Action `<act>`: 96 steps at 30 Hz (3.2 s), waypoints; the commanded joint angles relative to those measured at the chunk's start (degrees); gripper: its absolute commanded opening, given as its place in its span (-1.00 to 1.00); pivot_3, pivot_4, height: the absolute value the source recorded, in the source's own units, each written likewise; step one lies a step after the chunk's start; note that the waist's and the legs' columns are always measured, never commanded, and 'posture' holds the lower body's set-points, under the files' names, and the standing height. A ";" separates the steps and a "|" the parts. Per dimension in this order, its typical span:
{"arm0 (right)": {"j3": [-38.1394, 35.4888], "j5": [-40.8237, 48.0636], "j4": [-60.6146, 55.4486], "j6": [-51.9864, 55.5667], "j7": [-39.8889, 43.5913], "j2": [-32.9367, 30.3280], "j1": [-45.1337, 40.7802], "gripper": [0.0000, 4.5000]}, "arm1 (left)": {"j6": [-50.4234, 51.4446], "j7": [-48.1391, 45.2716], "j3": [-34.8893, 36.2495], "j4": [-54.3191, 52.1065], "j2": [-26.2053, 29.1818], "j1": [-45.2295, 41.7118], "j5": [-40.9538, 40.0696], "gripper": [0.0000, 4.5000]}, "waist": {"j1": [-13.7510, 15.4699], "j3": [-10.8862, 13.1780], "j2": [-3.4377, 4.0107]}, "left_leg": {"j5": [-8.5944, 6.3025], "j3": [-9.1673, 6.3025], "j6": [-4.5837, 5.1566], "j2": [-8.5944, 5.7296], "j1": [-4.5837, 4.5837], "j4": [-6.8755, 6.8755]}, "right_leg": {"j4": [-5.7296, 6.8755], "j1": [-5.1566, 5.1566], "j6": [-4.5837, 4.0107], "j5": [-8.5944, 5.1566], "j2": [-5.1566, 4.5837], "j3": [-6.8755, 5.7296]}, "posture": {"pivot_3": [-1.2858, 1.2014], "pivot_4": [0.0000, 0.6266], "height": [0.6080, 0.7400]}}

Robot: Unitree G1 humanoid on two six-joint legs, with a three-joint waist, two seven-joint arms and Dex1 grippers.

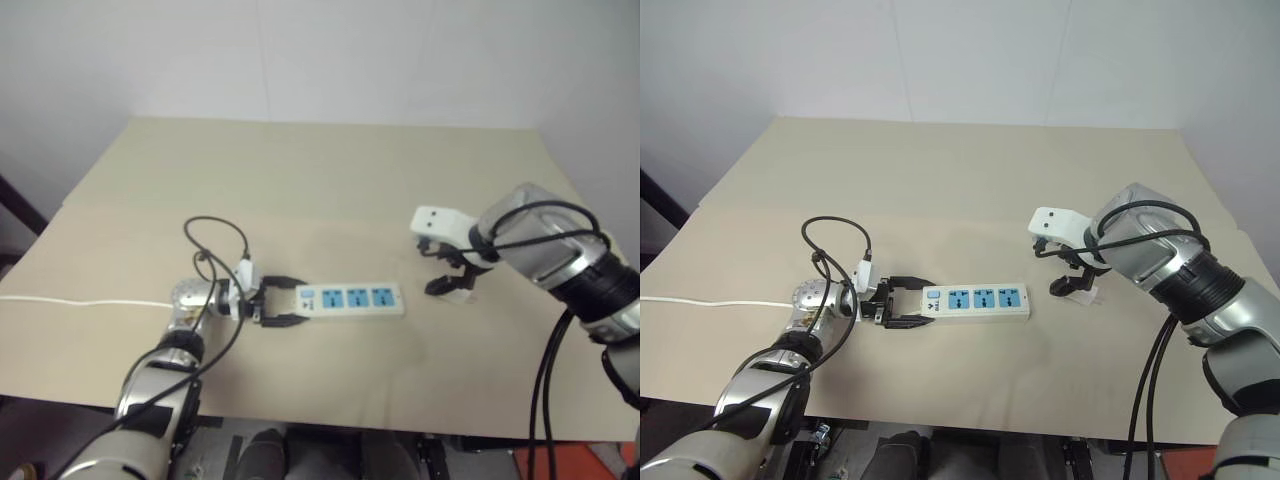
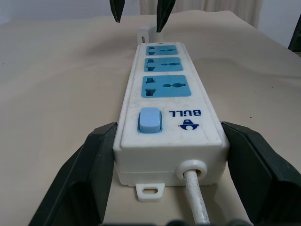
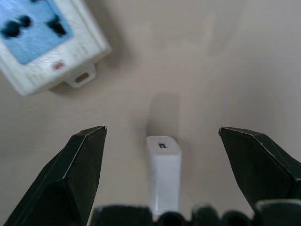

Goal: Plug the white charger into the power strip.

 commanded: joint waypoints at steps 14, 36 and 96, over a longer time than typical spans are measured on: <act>-0.91 -8.16 6.13 -5.64 3.46 2.98 1.64 1.00 | -0.01 -0.83 -0.80 -0.95 -0.09 2.39 0.89 0.42 | -0.50 -0.04 0.06 | 0.00 0.00 0.00 0.00 0.01 0.00 | 0.03 0.00 0.00 0.00 0.00 0.00 | 0.03 -0.52 1.00; -1.95 -10.99 7.37 -7.36 5.23 4.68 3.63 -0.50 | 0.03 -0.83 0.04 -1.52 0.38 3.65 1.84 0.42 | -0.90 -0.11 0.19 | 0.00 0.00 0.00 0.01 0.03 0.00 | 0.04 0.00 0.00 0.00 0.02 0.00 | 0.03 -0.52 1.00; -44.86 29.73 11.62 -59.72 9.95 39.81 34.57 -0.50 | 7.83 -0.83 -11.78 -13.63 3.08 8.46 -5.89 0.42 | -0.95 -0.30 -0.08 | 0.02 -0.19 -0.01 0.06 0.29 -0.02 | 0.43 0.16 -0.14 -0.04 0.07 -0.21 | 0.03 -0.52 1.00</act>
